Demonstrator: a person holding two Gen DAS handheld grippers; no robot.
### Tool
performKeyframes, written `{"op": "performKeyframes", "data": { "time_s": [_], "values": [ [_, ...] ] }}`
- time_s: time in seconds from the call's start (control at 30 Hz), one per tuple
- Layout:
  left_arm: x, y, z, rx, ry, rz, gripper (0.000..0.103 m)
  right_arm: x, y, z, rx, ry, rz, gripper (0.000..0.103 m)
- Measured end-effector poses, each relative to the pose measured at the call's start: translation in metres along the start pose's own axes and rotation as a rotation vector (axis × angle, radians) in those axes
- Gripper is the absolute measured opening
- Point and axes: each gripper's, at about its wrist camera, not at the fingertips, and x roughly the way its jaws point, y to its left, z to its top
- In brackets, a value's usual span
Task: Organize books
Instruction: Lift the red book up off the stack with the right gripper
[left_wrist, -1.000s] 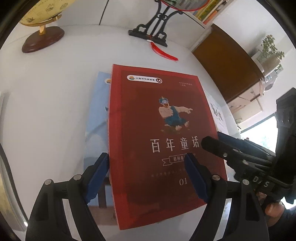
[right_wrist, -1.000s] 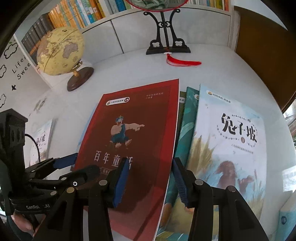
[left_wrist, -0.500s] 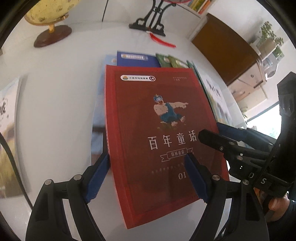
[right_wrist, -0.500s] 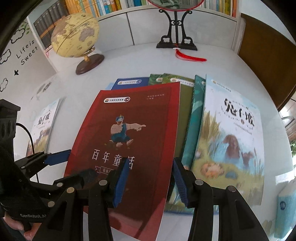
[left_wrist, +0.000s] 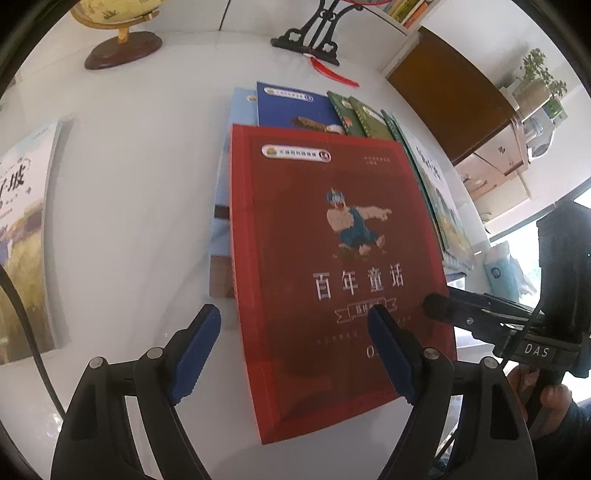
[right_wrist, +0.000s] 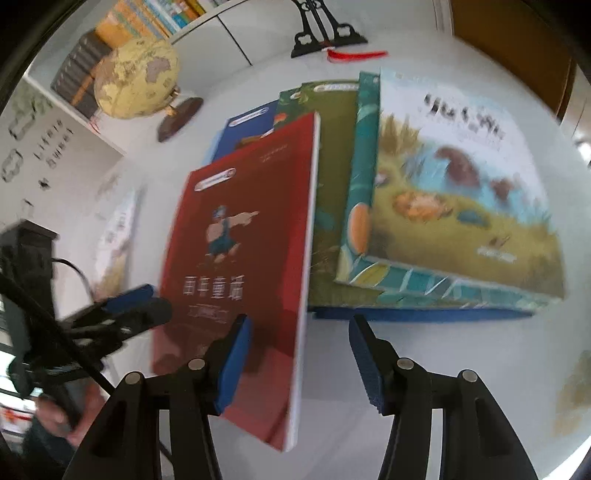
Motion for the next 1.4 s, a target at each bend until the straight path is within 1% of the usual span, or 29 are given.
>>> {"op": "performKeyframes", "data": {
  "time_s": [0.03,0.13,0.2,0.23,0.27,0.3,0.33,0.4,0.43,0.47,0.5,0.57,0.63,0.7,0.77,0.83,0.87,0.93,1.0,1.17,1.27,1.3,1.37,1.4],
  "values": [
    [0.001,-0.001,-0.002,-0.001,0.005,0.001,0.08,0.002,0.0,-0.001,0.009,0.002,0.015,0.053],
    [0.006,-0.001,-0.007,0.0,0.023,-0.012,0.08,0.01,0.005,-0.007,-0.004,0.017,0.013,0.053],
    [0.009,-0.002,-0.008,-0.003,0.025,-0.026,0.08,0.013,0.008,-0.009,-0.007,0.016,0.031,0.053],
    [0.012,-0.002,-0.008,-0.006,0.028,-0.037,0.078,0.015,0.009,-0.009,-0.011,0.013,0.035,0.052],
    [0.013,-0.003,-0.008,-0.009,0.031,-0.041,0.075,0.016,0.011,-0.008,-0.013,0.012,0.041,0.046],
    [0.012,-0.004,-0.008,-0.006,0.01,-0.023,0.072,0.017,0.012,-0.008,-0.014,0.012,0.059,0.043],
    [0.011,-0.005,-0.008,-0.004,0.002,-0.006,0.07,0.019,0.014,-0.007,-0.016,0.014,0.072,0.042],
    [0.004,-0.005,-0.01,0.006,-0.021,0.021,0.052,0.018,0.019,-0.006,-0.038,0.003,0.05,0.038],
    [0.0,-0.004,-0.01,0.011,-0.028,0.024,0.048,0.014,0.022,-0.006,-0.059,-0.011,0.035,0.033],
    [-0.002,-0.003,-0.01,0.011,-0.033,0.029,0.038,0.01,0.024,-0.007,-0.075,-0.022,0.027,0.028],
    [-0.008,-0.003,-0.009,0.013,-0.045,0.032,0.03,0.006,0.026,-0.007,-0.092,-0.032,0.02,0.027],
    [-0.015,-0.006,-0.009,0.024,-0.066,0.035,0.024,0.0,0.031,-0.008,-0.126,-0.049,0.009,0.021],
    [-0.022,-0.013,-0.009,0.048,-0.093,0.03,0.024,-0.005,0.039,-0.01,-0.169,-0.071,-0.031,0.021],
    [-0.027,-0.024,-0.007,0.079,-0.112,0.051,0.024,-0.008,0.053,-0.012,-0.254,-0.096,-0.094,0.021],
    [-0.029,-0.037,-0.007,0.118,-0.133,0.08,0.024,-0.007,0.069,-0.016,-0.352,-0.116,-0.196,0.021],
    [-0.028,-0.048,-0.008,0.153,-0.148,0.122,0.024,-0.002,0.075,-0.018,-0.386,-0.11,-0.249,0.021],
    [-0.027,-0.051,-0.008,0.164,-0.149,0.132,0.024,0.001,0.073,-0.018,-0.37,-0.102,-0.26,0.023],
    [-0.027,-0.055,-0.009,0.174,-0.161,0.149,0.024,0.004,0.061,-0.015,-0.31,-0.08,-0.253,0.024],
    [-0.029,-0.056,-0.01,0.177,-0.166,0.149,0.024,0.003,0.052,-0.013,-0.271,-0.073,-0.221,0.024],
    [-0.032,-0.055,-0.008,0.159,-0.194,0.116,0.024,0.004,0.053,-0.012,-0.29,-0.071,-0.234,0.026],
    [-0.025,-0.047,-0.004,0.137,-0.209,0.127,0.024,0.006,0.049,-0.013,-0.254,-0.056,-0.178,0.026],
    [-0.02,-0.042,-0.002,0.128,-0.196,0.126,0.024,0.007,0.046,-0.013,-0.237,-0.053,-0.154,0.026],
    [-0.016,-0.039,0.0,0.114,-0.193,0.123,0.024,0.005,0.05,-0.015,-0.248,-0.059,-0.148,0.026],
    [-0.018,-0.041,0.0,0.118,-0.199,0.112,0.024,0.005,0.055,-0.016,-0.271,-0.066,-0.165,0.026]
  ]
}}
